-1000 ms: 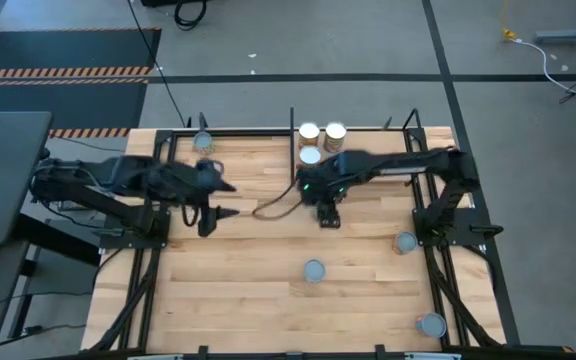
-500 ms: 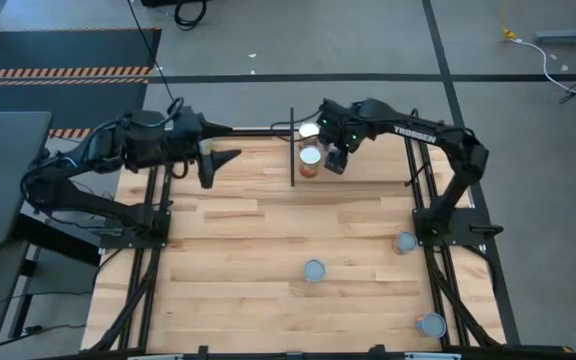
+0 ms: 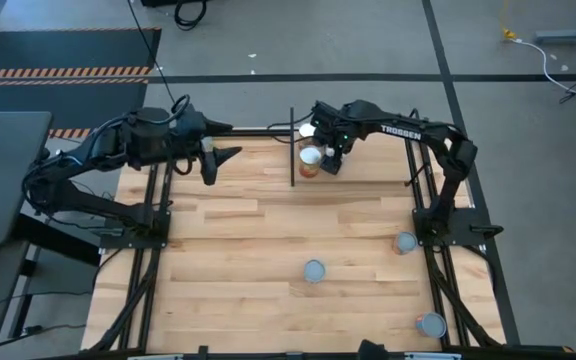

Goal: Pick and place cans onto a shelf
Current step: Put the canned peaches and aligned with the other canned peaches on the shelf, then put the canned carrots on the shelf

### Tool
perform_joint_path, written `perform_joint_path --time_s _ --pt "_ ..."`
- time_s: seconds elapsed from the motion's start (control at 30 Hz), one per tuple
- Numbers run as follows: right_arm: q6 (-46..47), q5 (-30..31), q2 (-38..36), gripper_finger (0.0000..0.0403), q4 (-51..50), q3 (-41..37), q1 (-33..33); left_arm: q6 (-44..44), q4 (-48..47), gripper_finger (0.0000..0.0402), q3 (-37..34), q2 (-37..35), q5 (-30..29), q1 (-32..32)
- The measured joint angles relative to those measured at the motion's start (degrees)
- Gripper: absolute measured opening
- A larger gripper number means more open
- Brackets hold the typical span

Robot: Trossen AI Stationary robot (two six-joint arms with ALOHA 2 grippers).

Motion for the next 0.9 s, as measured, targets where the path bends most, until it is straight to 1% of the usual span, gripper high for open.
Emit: perform_joint_path --time_s 0.1,0.27,0.37,0.43,0.53,0.67,0.77,0.83,0.9 --pt "0.05 -0.35 0.22 0.0367 -0.56 0.00 -0.01 0.02 -0.04 0.0293 0.00 0.00 0.15 -0.08" --pt "1.50 -0.15 0.17 0.0367 -0.39 0.00 0.02 -0.03 -0.08 0.0293 0.00 -0.02 0.17 -0.04" --pt "1.77 0.14 0.10 0.0365 -0.38 0.00 0.15 -0.32 -0.08 0.0293 0.00 -0.02 2.02 -0.43" --pt "1.77 1.45 -0.47 0.0365 -0.36 0.00 0.47 -0.31 -0.12 0.0293 0.00 -0.02 3.21 -1.09" --pt "1.93 2.65 -2.42 0.0365 -0.14 0.00 0.68 -0.37 -0.14 0.0293 0.00 -0.02 3.26 -2.73" --pt "4.69 3.82 -6.82 0.0365 -0.17 0.00 1.74 -0.97 -0.10 0.0293 0.00 -0.02 3.24 -5.49" --pt "6.89 1.50 -10.75 0.0365 -0.41 0.07 5.65 -2.66 -0.02 0.0293 0.00 -0.02 3.26 -7.90" --pt "7.14 1.10 -12.44 0.0362 -0.41 0.07 10.94 -3.10 -0.03 0.0293 0.00 -0.02 3.26 -10.06" --pt "7.37 1.56 -13.27 0.0359 -0.10 0.07 17.62 -3.23 0.00 0.0293 0.00 0.02 2.99 -12.35"
